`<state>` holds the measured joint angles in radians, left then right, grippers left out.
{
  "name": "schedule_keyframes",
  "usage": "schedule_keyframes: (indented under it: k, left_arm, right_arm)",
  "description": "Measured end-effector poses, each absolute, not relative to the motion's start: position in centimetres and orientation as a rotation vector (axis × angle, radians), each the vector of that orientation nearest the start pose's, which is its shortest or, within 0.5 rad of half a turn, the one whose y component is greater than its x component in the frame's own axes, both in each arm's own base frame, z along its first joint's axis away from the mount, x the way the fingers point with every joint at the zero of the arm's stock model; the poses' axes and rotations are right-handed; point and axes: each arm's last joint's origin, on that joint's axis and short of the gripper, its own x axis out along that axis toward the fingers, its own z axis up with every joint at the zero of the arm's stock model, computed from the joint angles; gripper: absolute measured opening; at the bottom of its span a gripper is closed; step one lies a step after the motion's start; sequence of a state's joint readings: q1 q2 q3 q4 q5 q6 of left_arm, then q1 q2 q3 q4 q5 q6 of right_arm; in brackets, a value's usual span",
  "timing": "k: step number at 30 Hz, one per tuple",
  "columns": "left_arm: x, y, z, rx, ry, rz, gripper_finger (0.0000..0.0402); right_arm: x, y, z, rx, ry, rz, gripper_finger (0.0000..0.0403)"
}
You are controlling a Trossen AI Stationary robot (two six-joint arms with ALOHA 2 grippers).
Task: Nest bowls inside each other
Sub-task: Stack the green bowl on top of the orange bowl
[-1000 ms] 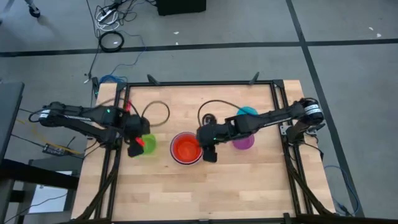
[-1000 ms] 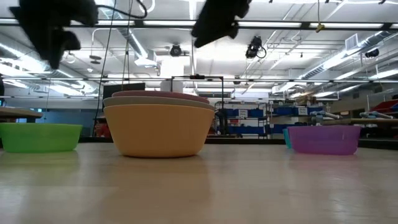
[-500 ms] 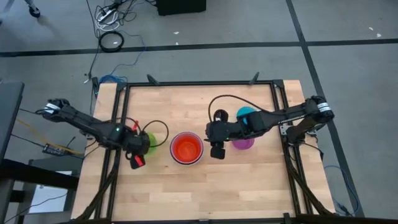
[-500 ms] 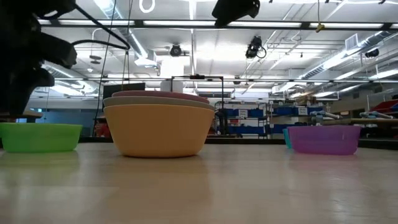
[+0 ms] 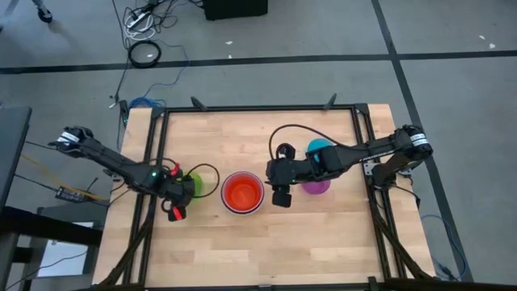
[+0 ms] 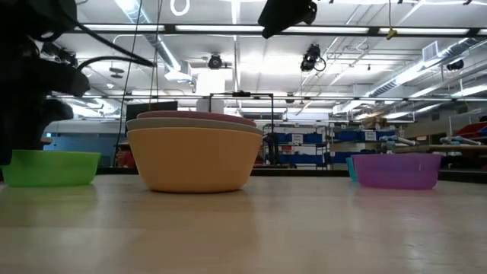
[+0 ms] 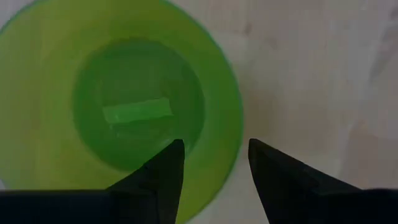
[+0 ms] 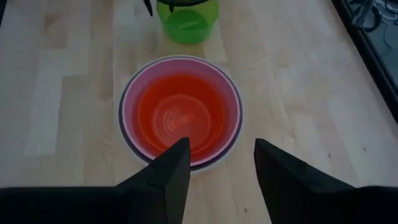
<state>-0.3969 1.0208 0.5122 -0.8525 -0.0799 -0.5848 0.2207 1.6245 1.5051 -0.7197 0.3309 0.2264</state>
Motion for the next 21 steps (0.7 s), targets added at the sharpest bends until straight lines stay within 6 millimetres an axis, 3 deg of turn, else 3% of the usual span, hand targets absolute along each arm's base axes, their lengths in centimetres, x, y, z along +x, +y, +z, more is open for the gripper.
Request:
schedule_keyframes:
  k: [5,7,11,13,17,21]
  left_arm:
    - [13.4,-5.4,15.4,-0.207,1.307,0.138,0.0174]
    - [13.3,-5.3,15.2,-0.218,1.305,0.15,0.0142]
    - [13.6,-5.4,15.3,-0.21,1.274,0.146,0.0027]
    - [13.8,-5.4,15.4,-0.198,1.243,0.152,0.0014]
    - [14.9,-5.6,17.3,-0.168,1.152,0.17,0.0006]
    - [16.8,-6.0,21.4,-0.078,0.982,0.178,0.0005]
  right_arm:
    - [34.2,6.7,32.7,-0.015,0.79,-0.194,0.0164]
    - [34.2,6.7,32.7,-0.015,0.791,-0.194,0.0163]
    - [34.0,6.6,32.5,-0.027,0.807,-0.225,0.0162]
    - [33.5,6.3,32.2,-0.047,0.849,-0.293,0.0162]
    - [31.6,5.3,31.2,-0.028,1.001,-0.512,0.0158]
    - [29.3,4.5,30.3,0.033,1.178,-0.685,0.0156]
